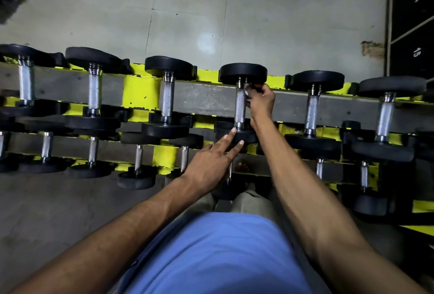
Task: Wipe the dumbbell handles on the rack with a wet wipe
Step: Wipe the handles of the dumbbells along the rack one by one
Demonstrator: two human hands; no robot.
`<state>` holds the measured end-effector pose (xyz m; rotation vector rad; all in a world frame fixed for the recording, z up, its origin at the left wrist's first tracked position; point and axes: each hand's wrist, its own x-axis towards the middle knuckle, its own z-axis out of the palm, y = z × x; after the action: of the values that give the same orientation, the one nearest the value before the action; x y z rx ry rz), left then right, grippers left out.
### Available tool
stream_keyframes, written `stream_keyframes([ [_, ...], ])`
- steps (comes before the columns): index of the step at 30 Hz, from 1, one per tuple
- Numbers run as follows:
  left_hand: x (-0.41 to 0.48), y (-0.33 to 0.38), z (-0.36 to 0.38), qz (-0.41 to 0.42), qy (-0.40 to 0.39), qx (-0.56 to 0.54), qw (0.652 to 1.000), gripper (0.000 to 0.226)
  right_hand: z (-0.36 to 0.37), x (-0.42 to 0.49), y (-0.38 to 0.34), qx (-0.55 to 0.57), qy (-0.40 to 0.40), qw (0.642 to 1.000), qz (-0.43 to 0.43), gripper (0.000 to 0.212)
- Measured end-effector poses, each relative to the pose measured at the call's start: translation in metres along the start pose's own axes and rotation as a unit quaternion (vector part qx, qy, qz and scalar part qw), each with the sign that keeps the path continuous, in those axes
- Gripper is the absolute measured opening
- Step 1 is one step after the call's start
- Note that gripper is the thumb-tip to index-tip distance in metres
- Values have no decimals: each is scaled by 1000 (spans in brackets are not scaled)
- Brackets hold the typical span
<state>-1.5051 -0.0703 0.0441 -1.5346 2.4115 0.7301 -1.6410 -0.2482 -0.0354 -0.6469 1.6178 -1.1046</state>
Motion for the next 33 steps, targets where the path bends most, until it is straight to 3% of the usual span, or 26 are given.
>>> stream_keyframes([
  [1, -1, 1, 0, -1, 1, -2, 1000, 89, -6, -7, 2, -111, -7, 989, -94, 10],
  [3, -4, 3, -1, 0, 1, -1, 1000, 87, -18, -21, 2, -327, -42, 907, -263, 8],
  [5, -5, 3, -3, 2, 1, 1, 1000, 86, -30, -27, -3, -487, -95, 766, -409, 14],
  [7, -5, 2, -3, 5, 3, 4, 1000, 86, -37, -21, -10, -584, -156, 625, -494, 30],
  [9, -3, 3, -3, 6, 2, 6, 1000, 87, -33, -11, -23, -650, -182, 546, -496, 39],
  [11, -2, 3, -3, 2, 0, 7, 1000, 87, -19, -13, -39, -708, -199, 496, -462, 32],
  [14, -2, 4, -2, -2, 0, 6, 1000, 87, 2, -38, -53, -768, -347, 402, -358, 21],
  [16, -4, 5, 0, -6, 1, 4, 1000, 88, 6, -51, -62, -781, -438, 374, -242, 20],
  [17, -4, 6, 1, -6, 3, 6, 1000, 89, 9, -51, -69, -788, -443, 369, -216, 19],
  [19, -3, 6, 3, -7, 9, 12, 1000, 92, 18, -42, -82, -818, -381, 322, -287, 17],
  [21, -2, 6, 3, -9, 13, 11, 1000, 93, 25, -35, -83, -829, -296, 313, -358, 21],
  [23, -3, 8, 5, -12, 7, 12, 1000, 95, 30, -38, -69, -841, -286, 303, -345, 26],
  [26, -3, 8, 4, -13, 2, 12, 1000, 93, 42, -52, -47, -862, -335, 273, -266, 28],
  [28, -4, 7, 2, -15, 8, 6, 1000, 86, 47, -56, -51, -850, -401, 288, -184, 20],
  [30, -5, 7, 2, -13, 10, 3, 1000, 83, 42, -62, -63, -823, -444, 330, -129, 14],
  [33, -5, 6, 4, -14, 13, -6, 1000, 88, 17, -58, -78, -777, -454, 391, -193, 15],
])
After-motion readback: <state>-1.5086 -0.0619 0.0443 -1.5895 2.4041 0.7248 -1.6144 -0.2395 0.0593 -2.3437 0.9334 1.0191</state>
